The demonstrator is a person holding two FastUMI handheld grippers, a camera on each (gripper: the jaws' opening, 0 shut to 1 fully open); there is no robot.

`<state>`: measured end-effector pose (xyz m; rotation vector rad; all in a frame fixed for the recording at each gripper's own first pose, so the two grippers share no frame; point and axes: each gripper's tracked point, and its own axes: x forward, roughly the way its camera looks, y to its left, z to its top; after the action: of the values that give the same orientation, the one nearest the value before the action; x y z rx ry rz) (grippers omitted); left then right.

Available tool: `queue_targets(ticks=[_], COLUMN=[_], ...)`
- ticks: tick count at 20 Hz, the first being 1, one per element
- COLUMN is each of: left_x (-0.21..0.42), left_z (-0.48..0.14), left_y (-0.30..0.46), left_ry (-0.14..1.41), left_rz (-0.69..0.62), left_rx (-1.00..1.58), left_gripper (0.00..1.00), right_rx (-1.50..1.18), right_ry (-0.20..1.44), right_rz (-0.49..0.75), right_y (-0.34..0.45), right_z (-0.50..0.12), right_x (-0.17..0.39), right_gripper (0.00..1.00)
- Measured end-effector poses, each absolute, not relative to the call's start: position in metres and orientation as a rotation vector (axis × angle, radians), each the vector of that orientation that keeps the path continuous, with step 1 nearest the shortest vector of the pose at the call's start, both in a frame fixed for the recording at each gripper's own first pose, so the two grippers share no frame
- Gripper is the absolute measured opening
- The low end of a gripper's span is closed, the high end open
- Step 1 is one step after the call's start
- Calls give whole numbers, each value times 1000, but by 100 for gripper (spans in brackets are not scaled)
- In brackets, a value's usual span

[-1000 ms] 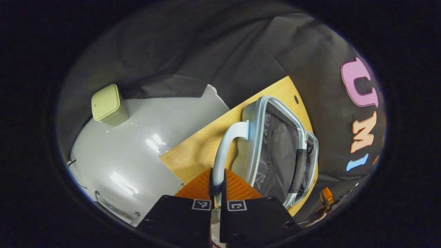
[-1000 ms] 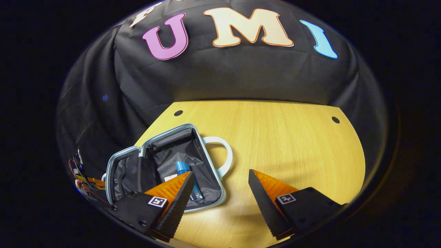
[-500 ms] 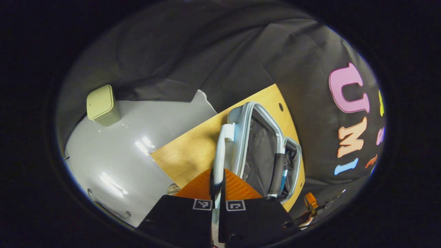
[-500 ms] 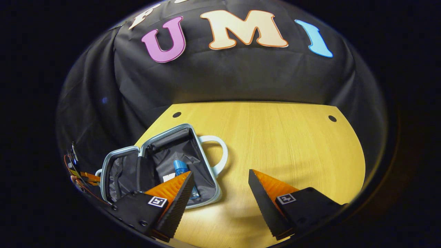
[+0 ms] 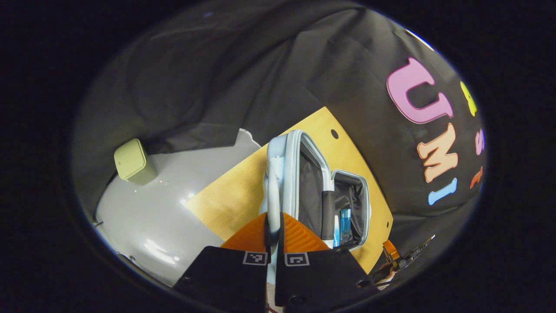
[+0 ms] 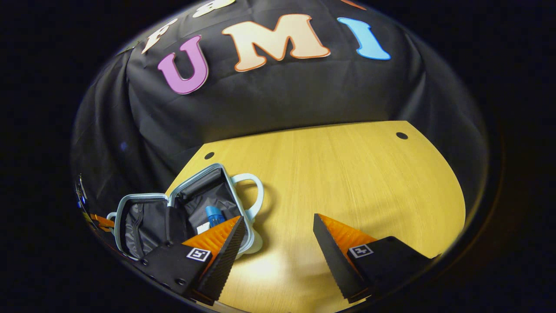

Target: First open the suitcase, pack the skin care products into it, and then close the suitcase.

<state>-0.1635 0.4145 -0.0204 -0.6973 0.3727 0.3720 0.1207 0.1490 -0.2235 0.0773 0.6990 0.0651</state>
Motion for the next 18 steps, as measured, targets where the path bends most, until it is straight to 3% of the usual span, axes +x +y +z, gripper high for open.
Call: queue_targets(ticks=[2, 18], left_x=[-161, -102], left_z=[-4, 95], left_y=[399, 257], left_ry=[389, 413], left_rz=[359, 203], left_rx=[-650, -397], left_gripper=[0, 1], right_rx=[80, 125], right_ry=[710, 682], right_rz=[50, 20], right_y=[134, 73], right_z=[-227, -225], right_x=[114, 91], right_gripper=[96, 99])
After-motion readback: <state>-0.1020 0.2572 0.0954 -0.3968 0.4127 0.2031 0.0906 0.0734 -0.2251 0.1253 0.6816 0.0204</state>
